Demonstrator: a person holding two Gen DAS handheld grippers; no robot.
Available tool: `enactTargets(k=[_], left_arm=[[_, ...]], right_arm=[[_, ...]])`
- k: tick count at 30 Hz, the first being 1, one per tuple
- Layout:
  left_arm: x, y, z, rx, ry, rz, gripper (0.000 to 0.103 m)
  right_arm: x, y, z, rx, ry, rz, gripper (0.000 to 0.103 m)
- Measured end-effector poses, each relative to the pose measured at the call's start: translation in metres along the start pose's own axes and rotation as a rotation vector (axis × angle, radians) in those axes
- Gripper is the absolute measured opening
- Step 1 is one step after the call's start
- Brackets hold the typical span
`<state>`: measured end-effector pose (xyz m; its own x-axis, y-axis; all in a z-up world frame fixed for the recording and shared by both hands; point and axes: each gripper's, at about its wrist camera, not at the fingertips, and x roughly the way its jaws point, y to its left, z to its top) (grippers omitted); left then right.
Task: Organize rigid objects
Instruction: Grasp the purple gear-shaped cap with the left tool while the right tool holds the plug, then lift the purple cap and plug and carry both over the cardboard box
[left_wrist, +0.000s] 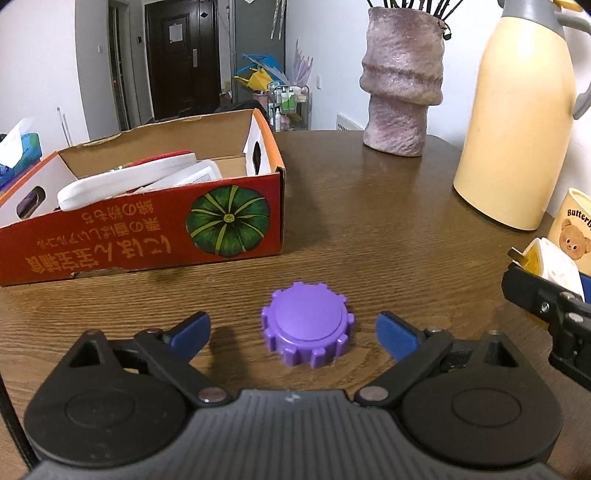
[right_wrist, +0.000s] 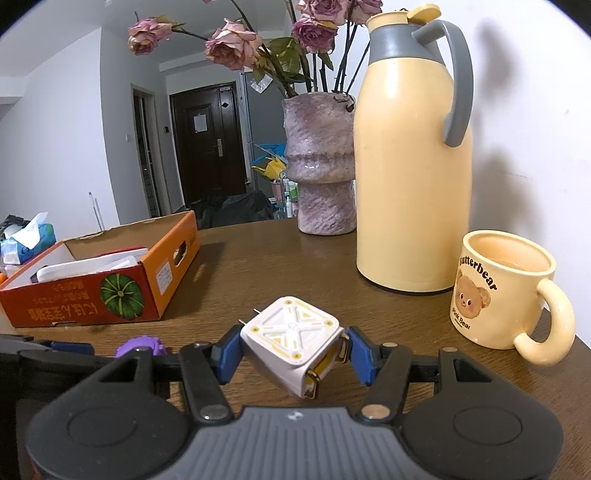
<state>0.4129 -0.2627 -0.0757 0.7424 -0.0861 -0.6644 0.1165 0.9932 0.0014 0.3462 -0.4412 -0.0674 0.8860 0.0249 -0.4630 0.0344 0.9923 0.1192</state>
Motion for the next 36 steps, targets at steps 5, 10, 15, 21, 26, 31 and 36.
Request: enactTargets(k=[5, 10, 15, 21, 26, 31, 36], left_arm=[[0.003, -0.004, 0.001, 0.03, -0.001, -0.002, 0.071], [0.001, -0.006, 0.001, 0.045, -0.01, -0.027, 0.056], [0.0, -0.007, 0.001, 0.061, -0.013, -0.026, 0.056], [-0.006, -0.006, 0.0, 0.064, -0.035, -0.027, 0.055], [-0.013, -0.005, 0.0, 0.069, -0.058, -0.026, 0.056], [-0.021, -0.002, -0.003, 0.07, -0.069, -0.025, 0.056], [-0.03, 0.007, -0.006, 0.063, -0.083, -0.019, 0.056]], right_arm=[[0.0, 0.001, -0.001, 0.006, -0.004, -0.007, 0.059], [0.003, 0.002, -0.003, 0.003, 0.002, -0.015, 0.059], [0.003, 0.004, -0.005, -0.005, -0.002, -0.019, 0.059], [0.0, 0.004, -0.006, -0.002, -0.019, -0.019, 0.059], [-0.007, 0.006, -0.005, -0.004, -0.054, -0.016, 0.059], [-0.009, 0.008, -0.006, 0.009, -0.066, -0.026, 0.059], [-0.011, 0.016, -0.007, 0.023, -0.07, -0.025, 0.059]])
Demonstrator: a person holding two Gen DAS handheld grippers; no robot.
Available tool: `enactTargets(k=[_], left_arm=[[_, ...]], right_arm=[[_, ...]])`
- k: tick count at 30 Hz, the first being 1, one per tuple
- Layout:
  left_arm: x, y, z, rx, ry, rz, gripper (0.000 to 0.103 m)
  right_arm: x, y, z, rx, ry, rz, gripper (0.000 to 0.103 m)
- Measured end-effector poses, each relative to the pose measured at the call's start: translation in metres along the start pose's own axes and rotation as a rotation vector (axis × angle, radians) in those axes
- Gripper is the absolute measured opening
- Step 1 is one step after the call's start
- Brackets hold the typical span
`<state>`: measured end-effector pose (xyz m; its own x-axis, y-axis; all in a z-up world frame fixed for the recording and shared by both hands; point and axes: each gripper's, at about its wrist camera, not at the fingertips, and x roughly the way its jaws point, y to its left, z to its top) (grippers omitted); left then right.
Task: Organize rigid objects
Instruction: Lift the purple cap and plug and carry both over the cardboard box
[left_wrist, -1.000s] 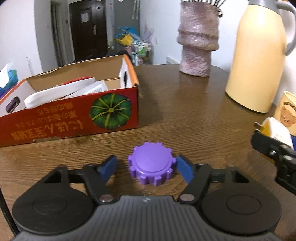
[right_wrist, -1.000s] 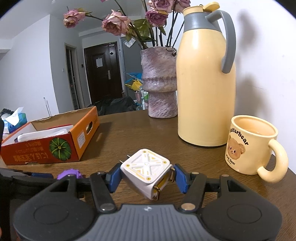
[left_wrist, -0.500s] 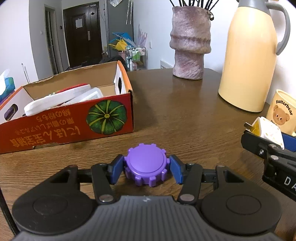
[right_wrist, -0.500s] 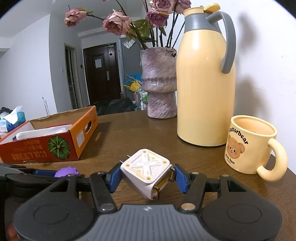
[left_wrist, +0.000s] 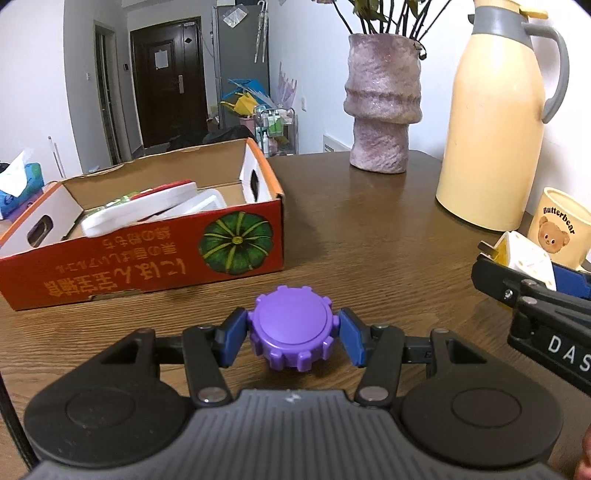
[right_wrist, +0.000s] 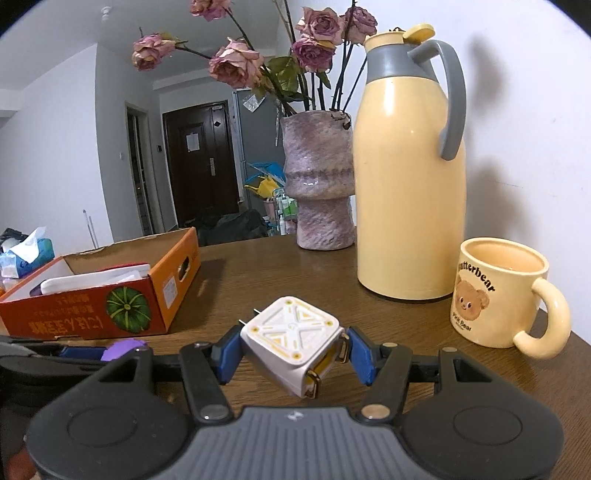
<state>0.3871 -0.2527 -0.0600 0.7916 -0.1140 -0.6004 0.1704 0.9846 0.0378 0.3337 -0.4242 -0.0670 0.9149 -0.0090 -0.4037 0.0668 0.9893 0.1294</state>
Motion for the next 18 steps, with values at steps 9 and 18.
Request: enactTargets(k=[9, 18], left_arm=[[-0.018, 0.028, -0.008, -0.022, -0.009, 0.012, 0.056], [-0.039, 0.063, -0.016, -0.046, -0.032, 0.029, 0.056]], right_arm=[[-0.007, 0.03, -0.006, 0.006, -0.013, 0.015, 0.059], [-0.014, 0.065, -0.013, -0.004, -0.015, 0.036, 0.059]])
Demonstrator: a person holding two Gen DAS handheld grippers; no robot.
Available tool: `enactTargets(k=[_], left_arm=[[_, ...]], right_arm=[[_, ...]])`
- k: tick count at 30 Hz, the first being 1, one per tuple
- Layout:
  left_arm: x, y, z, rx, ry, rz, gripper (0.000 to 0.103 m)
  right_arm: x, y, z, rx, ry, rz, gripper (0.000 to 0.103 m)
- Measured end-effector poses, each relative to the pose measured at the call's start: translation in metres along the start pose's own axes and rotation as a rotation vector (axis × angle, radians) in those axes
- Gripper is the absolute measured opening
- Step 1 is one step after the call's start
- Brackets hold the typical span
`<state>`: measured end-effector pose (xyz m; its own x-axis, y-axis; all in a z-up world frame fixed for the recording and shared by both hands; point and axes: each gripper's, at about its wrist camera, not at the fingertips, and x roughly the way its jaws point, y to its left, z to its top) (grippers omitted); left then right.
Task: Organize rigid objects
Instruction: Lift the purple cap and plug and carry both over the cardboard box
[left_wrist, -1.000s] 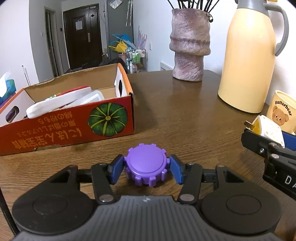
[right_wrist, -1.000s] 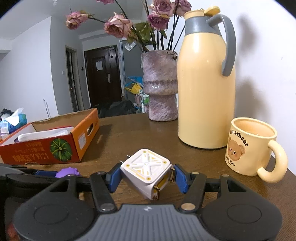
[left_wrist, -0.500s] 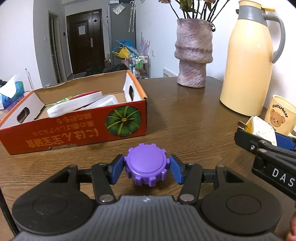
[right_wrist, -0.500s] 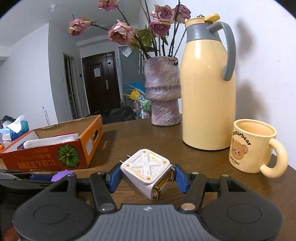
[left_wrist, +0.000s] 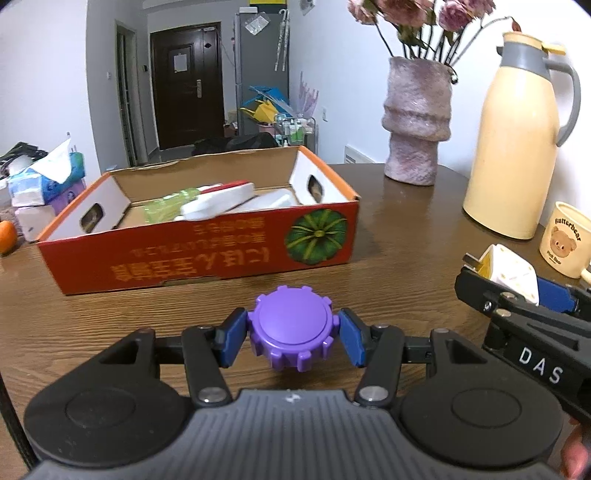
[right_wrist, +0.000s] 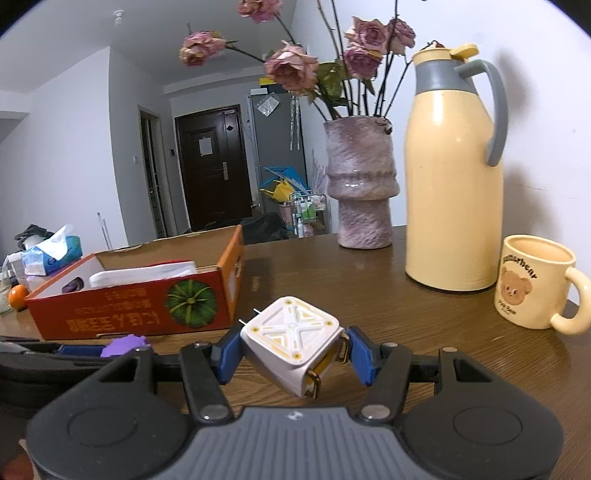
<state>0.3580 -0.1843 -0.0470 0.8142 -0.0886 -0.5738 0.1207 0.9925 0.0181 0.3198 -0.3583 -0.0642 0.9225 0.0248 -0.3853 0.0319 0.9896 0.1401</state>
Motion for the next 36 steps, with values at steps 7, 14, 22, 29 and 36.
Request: enactTargets(k=[7, 14, 22, 29, 36], left_arm=[[-0.014, 0.03, 0.0, -0.037, -0.022, 0.021, 0.056], [-0.025, 0.057, 0.0, -0.065, -0.044, 0.042, 0.056], [-0.037, 0.087, 0.004, -0.097, -0.072, 0.059, 0.056], [-0.041, 0.101, 0.014, -0.118, -0.093, 0.053, 0.055], [-0.038, 0.112, 0.024, -0.124, -0.102, 0.044, 0.055]], right_arm=[[-0.003, 0.032, -0.004, -0.009, -0.001, 0.035, 0.059], [-0.006, 0.059, -0.007, -0.013, 0.0, 0.063, 0.059], [-0.008, 0.086, -0.006, -0.017, -0.006, 0.089, 0.059], [-0.004, 0.102, -0.002, -0.008, -0.015, 0.091, 0.059], [0.001, 0.113, 0.009, -0.004, -0.043, 0.074, 0.059]])
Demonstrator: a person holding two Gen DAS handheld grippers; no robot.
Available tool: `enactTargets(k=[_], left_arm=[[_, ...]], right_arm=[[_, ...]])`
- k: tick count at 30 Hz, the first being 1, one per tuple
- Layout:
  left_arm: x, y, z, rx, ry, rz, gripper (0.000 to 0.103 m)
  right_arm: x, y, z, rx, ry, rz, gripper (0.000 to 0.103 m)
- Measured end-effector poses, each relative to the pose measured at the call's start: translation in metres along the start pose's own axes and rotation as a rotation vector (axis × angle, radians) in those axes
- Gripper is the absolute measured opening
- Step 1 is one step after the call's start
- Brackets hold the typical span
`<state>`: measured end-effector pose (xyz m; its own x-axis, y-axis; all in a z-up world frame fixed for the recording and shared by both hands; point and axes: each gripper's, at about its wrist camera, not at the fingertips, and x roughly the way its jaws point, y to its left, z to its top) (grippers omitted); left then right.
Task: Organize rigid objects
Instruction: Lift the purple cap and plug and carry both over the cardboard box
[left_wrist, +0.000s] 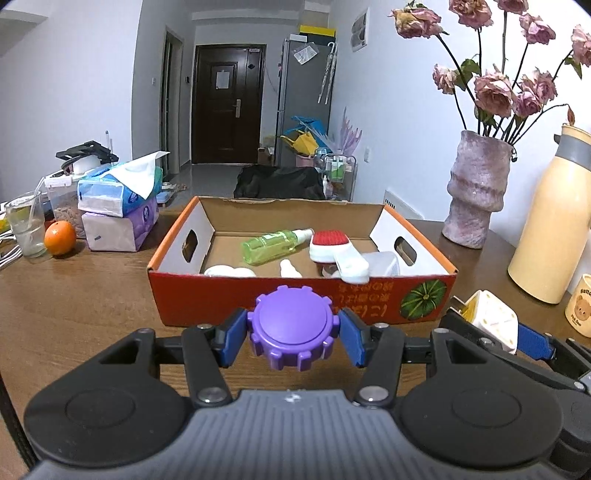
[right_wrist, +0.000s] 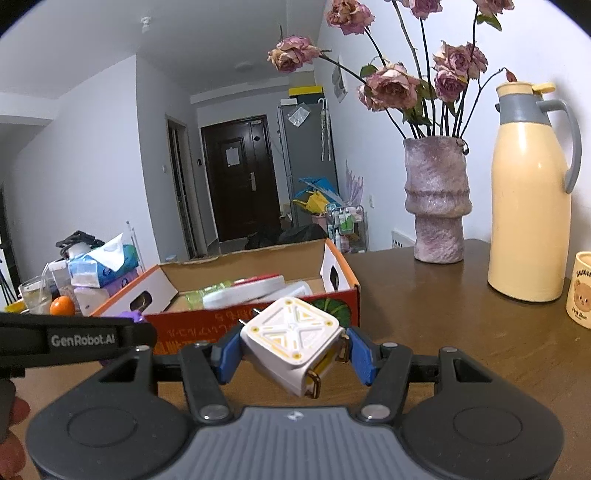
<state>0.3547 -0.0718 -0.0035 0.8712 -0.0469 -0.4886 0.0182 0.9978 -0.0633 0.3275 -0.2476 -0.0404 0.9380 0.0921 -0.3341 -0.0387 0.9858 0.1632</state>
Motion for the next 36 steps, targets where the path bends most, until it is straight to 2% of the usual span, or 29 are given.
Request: enactTargets(k=[16, 36], left_arm=[[0.02, 0.017, 0.027, -0.022, -0.038, 0.008, 0.055], [0.076, 0.027, 0.053, -0.013, -0.041, 0.042, 0.056]], right_arm=[[0.029, 0.014, 0.026, -0.014, -0.051, -0.009, 0.059], [0.091, 0.024, 0.05, -0.01, -0.06, 0.028, 0.059]])
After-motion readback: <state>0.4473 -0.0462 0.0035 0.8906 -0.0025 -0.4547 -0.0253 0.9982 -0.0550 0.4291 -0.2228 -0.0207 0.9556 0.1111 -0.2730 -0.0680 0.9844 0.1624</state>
